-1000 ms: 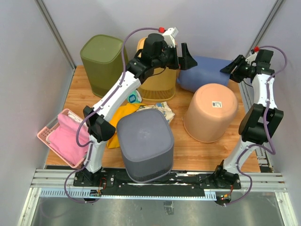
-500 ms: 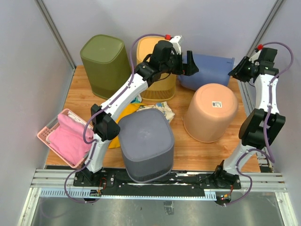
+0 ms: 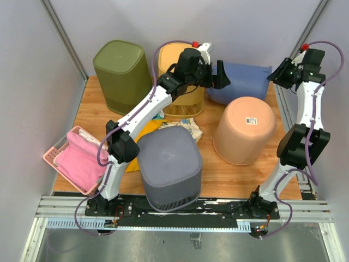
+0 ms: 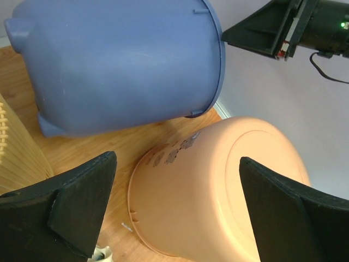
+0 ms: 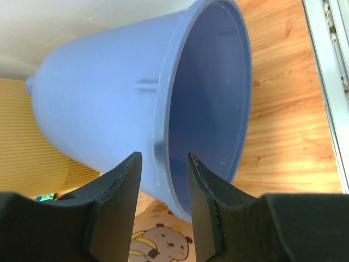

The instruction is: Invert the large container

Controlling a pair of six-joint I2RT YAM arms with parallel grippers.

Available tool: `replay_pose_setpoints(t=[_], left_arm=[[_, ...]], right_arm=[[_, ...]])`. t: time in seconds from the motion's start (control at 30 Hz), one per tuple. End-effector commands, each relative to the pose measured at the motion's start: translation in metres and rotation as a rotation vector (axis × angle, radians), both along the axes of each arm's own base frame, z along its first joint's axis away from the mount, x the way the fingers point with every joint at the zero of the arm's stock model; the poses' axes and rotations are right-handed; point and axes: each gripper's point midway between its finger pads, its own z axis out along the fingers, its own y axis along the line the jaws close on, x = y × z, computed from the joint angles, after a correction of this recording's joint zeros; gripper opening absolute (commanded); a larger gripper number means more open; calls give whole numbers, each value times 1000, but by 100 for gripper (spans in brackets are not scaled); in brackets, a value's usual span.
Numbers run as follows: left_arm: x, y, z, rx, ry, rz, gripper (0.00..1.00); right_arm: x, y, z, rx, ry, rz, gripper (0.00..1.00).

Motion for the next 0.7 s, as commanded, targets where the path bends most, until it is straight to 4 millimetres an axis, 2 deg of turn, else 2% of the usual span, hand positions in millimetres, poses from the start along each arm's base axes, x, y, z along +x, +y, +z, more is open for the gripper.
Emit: replay_pose_setpoints(t=[0.0, 0.07, 0.17, 0.2, 0.3, 0.4, 0.47, 0.67], left_arm=[[7, -18, -37, 18, 33, -23, 99], [7, -21, -41, 15, 40, -32, 99], [9, -27, -50, 10, 60, -43, 99], [8, -28, -53, 12, 69, -46, 99], [5, -33, -67, 18, 99, -55, 99], [1, -40, -77, 3, 114, -70, 99], [2, -44, -77, -15, 117, -70, 99], [10, -49, -67, -42, 86, -57, 99]], right_arm=[[16, -1, -10, 20, 11, 7, 40], [19, 5, -15, 57, 11, 29, 32], [17, 11, -18, 94, 4, 32, 4], [15, 10, -19, 97, 2, 26, 1], [2, 6, -25, 120, 3, 1, 0], [-8, 2, -35, 230, -41, -11, 0], [-16, 0, -44, 287, -47, -18, 0], [-40, 11, -67, 462, -60, -15, 0]])
